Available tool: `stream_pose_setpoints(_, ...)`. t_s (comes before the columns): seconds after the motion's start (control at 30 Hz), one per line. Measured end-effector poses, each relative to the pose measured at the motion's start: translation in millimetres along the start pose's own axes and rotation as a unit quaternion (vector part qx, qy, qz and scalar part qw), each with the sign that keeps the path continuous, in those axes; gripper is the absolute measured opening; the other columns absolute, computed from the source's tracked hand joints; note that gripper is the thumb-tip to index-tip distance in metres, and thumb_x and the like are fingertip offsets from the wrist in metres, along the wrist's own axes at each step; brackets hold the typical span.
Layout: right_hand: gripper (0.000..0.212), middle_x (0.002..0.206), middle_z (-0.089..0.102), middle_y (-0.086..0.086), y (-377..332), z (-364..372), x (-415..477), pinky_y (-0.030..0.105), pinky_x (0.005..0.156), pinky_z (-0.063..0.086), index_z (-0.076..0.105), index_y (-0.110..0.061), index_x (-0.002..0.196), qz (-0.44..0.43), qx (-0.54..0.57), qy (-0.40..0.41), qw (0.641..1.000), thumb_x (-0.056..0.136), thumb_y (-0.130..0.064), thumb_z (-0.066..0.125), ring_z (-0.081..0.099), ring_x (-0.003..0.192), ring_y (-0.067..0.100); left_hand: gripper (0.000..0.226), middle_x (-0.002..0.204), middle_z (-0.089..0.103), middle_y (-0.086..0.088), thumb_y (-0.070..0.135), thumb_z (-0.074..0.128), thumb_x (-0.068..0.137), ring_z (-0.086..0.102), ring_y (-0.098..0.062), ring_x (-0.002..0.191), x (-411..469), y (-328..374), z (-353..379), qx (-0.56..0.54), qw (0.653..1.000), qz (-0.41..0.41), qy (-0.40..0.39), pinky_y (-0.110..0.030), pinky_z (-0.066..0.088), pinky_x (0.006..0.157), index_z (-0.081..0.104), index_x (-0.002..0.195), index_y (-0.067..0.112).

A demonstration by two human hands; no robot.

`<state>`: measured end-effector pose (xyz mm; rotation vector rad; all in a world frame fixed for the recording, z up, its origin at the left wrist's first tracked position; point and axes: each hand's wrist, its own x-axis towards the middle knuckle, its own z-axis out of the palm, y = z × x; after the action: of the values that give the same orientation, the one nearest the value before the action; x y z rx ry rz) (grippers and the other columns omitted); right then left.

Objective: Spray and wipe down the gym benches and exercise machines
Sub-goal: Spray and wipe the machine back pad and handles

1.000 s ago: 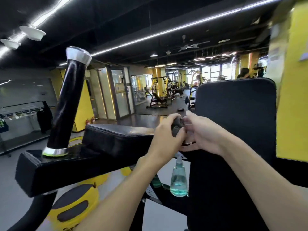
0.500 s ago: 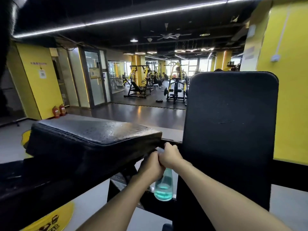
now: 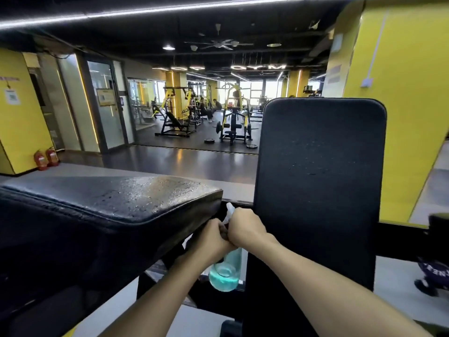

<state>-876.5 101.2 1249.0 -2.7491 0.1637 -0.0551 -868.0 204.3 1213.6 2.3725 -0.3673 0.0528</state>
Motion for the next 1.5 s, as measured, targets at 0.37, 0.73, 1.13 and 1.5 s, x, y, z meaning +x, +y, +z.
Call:
stream_pose_setpoints(0.37, 0.045, 0.116, 0.062, 0.008, 27.5, -105.1, -69.4, 0.036, 0.074, 0.044, 0.048, -0.022, 0.135, 0.071, -0.007, 0.086, 0.994, 0.090, -0.016, 0.044, 0.055, 0.095, 0.031, 0.027, 0.057, 0.063, 0.009, 0.055, 0.065, 0.059, 0.063, -0.013, 0.054, -19.8, 100.4, -28.0, 0.011, 0.988, 0.141, -0.066, -0.032, 0.051, 0.054, 0.056, 0.063, 0.030)
stream_pose_setpoints(0.73, 0.015, 0.106, 0.057, -0.005, 105.0, -206.8, -196.0, 0.028, 0.081, 0.047, 0.051, -0.030, 0.107, 0.030, 0.278, 0.293, 0.914, 0.096, -0.037, 0.058, 0.056, 0.098, 0.011, 0.015, 0.056, 0.052, 0.002, 0.015, 0.055, 0.080, 0.039, -0.013, 0.052, -64.3, 268.6, -8.4, -0.240, 0.896, 0.326, -0.180, -0.029, 0.031, 0.051, 0.070, 0.075, 0.012)
stream_pose_setpoints(1.13, 0.031, 0.103, 0.067, 0.005, 121.7, -243.5, -305.1, 0.015, 0.068, 0.046, 0.052, -0.026, 0.125, 0.082, 0.207, 0.494, 0.841, 0.101, -0.044, 0.045, 0.068, 0.086, 0.014, 0.007, 0.079, 0.070, -0.006, 0.009, 0.068, 0.092, 0.059, -0.011, 0.062, -93.7, 353.7, -44.8, -0.222, 0.721, 0.509, -0.414, -0.023, 0.048, 0.056, 0.074, 0.089, 0.010)
stream_pose_setpoints(1.5, 0.024, 0.065, 0.057, 0.008, 89.5, -259.4, -411.3, 0.026, 0.051, 0.041, 0.061, -0.013, 0.112, 0.203, 0.115, 0.535, 0.812, 0.088, -0.014, 0.054, 0.071, 0.057, 0.022, 0.069, 0.141, 0.055, 0.014, 0.019, 0.064, 0.088, 0.058, 0.002, 0.116, -145.1, 456.9, -34.1, -0.295, 0.685, 0.616, -0.255, -0.027, 0.048, 0.101, 0.040, 0.152, 0.032)
